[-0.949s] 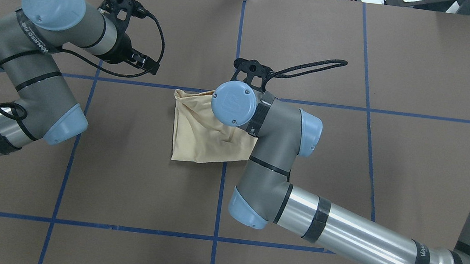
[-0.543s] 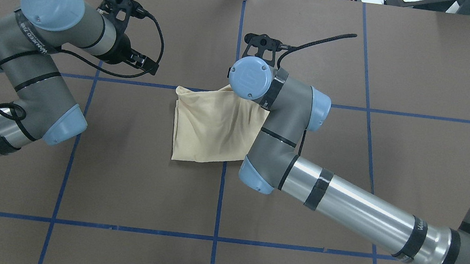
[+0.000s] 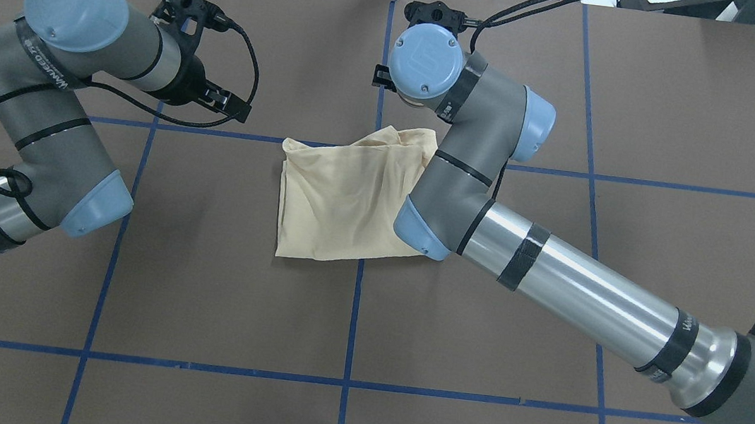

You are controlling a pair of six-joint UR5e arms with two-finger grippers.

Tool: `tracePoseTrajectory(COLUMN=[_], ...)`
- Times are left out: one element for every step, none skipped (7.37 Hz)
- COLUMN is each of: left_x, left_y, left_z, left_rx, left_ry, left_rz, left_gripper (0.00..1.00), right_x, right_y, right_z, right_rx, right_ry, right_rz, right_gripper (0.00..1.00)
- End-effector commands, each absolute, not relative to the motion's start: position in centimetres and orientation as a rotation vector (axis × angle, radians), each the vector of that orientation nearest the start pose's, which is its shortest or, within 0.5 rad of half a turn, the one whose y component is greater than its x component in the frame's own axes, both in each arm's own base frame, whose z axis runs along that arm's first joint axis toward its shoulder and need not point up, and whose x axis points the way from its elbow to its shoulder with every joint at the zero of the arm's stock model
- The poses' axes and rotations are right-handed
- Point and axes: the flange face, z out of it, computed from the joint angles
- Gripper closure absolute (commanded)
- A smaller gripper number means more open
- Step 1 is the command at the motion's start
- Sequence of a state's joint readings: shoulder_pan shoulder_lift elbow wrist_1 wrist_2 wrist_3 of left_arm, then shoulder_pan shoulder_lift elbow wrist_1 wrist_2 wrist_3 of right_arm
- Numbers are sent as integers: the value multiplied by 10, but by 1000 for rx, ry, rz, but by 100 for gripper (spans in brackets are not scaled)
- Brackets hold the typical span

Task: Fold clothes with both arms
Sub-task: 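Release the shirt and raise both grippers away from it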

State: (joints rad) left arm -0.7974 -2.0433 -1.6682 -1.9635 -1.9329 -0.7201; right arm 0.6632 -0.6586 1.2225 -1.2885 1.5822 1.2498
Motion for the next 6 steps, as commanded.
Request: tracePoseTrajectory(left_x=[346, 324, 289, 243, 193, 135], left_y=[-500, -487, -484, -490, -497, -507], left_z=[313, 323, 332, 347, 377, 400], left_rx=[489, 486, 517, 542, 562, 598], left_ry=[893, 882, 828, 762, 697, 629], left_rz=[235, 230, 272, 322, 373, 425], left_gripper=[0, 0, 0, 0, 0, 0], right_x=[-469, -402, -338, -275, -204, -133], right_y=[-584, -557, -525, -503, -495, -490], right_z=[232, 253, 275, 314, 365, 414], right_rx=[292, 305, 300, 273, 244, 228], right_ry=[-813, -792, -774, -770, -755, -745], right_rz=[269, 177, 104, 57, -2, -70], right_gripper=[0, 0, 0, 0, 0, 0])
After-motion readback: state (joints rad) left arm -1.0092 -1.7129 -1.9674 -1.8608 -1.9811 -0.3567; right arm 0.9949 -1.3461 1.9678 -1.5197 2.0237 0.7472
